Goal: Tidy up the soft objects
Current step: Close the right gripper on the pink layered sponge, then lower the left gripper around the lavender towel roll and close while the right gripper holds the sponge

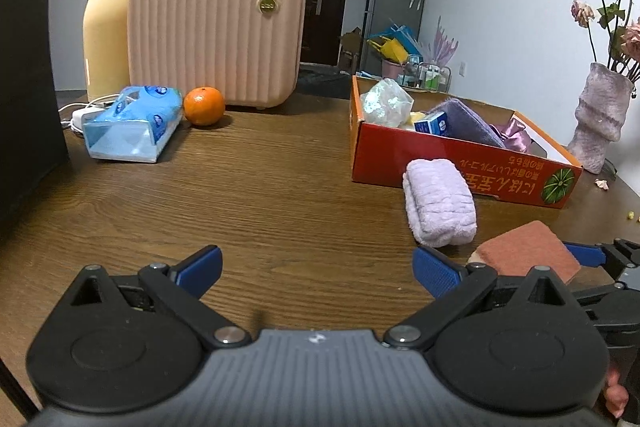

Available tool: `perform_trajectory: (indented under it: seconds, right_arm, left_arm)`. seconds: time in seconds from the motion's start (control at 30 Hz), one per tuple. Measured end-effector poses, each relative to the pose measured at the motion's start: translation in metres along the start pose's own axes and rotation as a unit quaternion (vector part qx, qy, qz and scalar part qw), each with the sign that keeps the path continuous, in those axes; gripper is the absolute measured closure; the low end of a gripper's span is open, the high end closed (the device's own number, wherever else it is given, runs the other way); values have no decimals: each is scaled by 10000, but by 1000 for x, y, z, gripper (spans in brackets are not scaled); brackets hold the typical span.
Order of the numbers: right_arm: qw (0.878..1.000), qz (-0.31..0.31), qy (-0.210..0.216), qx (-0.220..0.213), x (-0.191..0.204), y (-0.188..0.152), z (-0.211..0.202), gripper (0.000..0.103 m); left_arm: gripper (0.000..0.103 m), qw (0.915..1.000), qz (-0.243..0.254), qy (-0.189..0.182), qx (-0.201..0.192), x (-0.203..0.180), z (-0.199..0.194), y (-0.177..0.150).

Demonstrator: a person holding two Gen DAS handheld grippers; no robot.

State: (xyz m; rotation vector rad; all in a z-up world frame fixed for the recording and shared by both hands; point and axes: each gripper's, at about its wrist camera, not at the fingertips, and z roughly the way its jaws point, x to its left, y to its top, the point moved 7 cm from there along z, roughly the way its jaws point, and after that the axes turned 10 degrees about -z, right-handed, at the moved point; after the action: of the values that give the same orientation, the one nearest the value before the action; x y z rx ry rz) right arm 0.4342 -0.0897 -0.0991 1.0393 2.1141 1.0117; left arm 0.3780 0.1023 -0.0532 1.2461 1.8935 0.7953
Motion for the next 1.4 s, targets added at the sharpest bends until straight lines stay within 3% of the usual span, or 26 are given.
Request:
perform_trajectory:
  seconds: [0.7,1.07,1.4]
  right_arm:
    - [9978,344,-465,-309,-104,-16,-19,5]
    - [9960,491,-655,-361,-148,-22,-17,5]
    - [9948,471,-798,-421,-154,-22,-15,5]
  left_arm:
    - [0,9978,595,-207,215,-101,59,-6]
    - [0,9969,674,-95,398,-115,98,0]
    - [0,9958,679,-102,599,-112,119,4]
